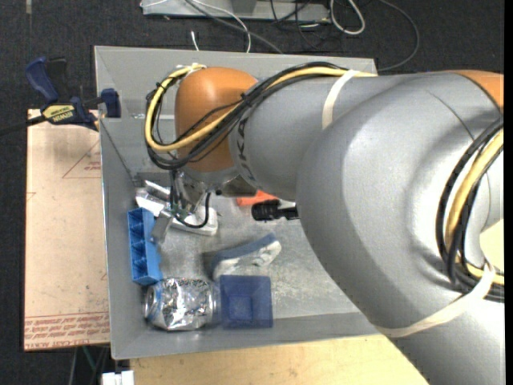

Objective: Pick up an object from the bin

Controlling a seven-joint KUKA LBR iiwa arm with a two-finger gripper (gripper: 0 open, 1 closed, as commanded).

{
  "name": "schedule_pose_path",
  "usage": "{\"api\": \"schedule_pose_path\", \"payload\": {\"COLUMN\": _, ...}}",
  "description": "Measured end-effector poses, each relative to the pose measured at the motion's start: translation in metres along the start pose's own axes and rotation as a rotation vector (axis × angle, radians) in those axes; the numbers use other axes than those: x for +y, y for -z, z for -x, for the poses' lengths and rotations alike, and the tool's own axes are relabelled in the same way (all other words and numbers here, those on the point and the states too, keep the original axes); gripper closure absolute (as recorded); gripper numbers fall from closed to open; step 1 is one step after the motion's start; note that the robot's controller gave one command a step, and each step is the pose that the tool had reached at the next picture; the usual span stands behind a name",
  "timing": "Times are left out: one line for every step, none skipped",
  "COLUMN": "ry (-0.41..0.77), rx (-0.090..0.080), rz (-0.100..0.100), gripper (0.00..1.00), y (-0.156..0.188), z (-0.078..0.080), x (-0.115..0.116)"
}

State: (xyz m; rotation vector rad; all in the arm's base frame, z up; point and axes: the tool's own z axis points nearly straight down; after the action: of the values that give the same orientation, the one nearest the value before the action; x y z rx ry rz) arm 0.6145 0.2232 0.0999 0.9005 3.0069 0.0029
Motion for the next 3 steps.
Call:
{"api": "schedule_pose_path", "payload": {"ry": 0.203, "rx": -0.022, "rz": 0.012, "gripper": 0.0, "y": -0.0252, "z": 0.017, "x": 0.0026}}
{"api": "schedule_pose_path", "payload": {"ry": -0.179, "rx": -0.006, "rz": 0.014, "gripper": 1.0, "y": -0.0254, "z": 0.0112, "x": -0.0062}}
{"api": "schedule_pose_path", "payload": {"ry": -0.179, "rx": -0.006, "rz": 0.014, "gripper": 1.0, "y": -0.0254, "z": 0.0112, "x": -0.0062}}
